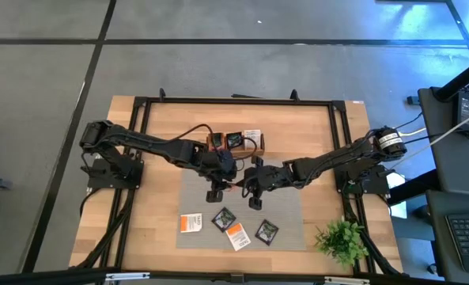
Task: Pick & Place Tea
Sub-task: Put the orange tea bag into the left section of the wooden organizer
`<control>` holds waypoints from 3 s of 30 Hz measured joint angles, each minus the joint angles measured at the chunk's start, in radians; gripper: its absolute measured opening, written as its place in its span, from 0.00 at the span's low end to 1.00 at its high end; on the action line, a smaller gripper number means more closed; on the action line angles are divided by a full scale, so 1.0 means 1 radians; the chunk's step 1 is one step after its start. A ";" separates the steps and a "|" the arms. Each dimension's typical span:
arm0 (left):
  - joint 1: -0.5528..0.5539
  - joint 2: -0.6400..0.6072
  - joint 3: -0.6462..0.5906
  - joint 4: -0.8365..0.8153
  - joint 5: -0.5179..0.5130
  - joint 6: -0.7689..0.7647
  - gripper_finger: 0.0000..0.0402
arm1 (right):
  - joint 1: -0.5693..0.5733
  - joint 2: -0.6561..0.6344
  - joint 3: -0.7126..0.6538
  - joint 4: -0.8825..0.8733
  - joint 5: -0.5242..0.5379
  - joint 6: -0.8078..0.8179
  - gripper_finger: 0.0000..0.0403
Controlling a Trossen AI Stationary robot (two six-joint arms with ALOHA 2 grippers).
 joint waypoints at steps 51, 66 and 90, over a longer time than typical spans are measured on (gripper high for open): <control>0.298 -0.387 -0.536 0.575 -0.074 0.172 0.00 | 0.089 -0.182 -0.001 -0.266 0.260 0.034 0.18; 0.383 -0.378 -0.727 0.792 -0.042 0.263 0.00 | 0.086 -0.145 -0.001 -0.259 0.274 0.056 0.18; 0.383 -0.223 -0.772 0.858 -0.123 0.331 0.00 | 0.085 -0.116 0.000 -0.238 0.277 0.052 0.18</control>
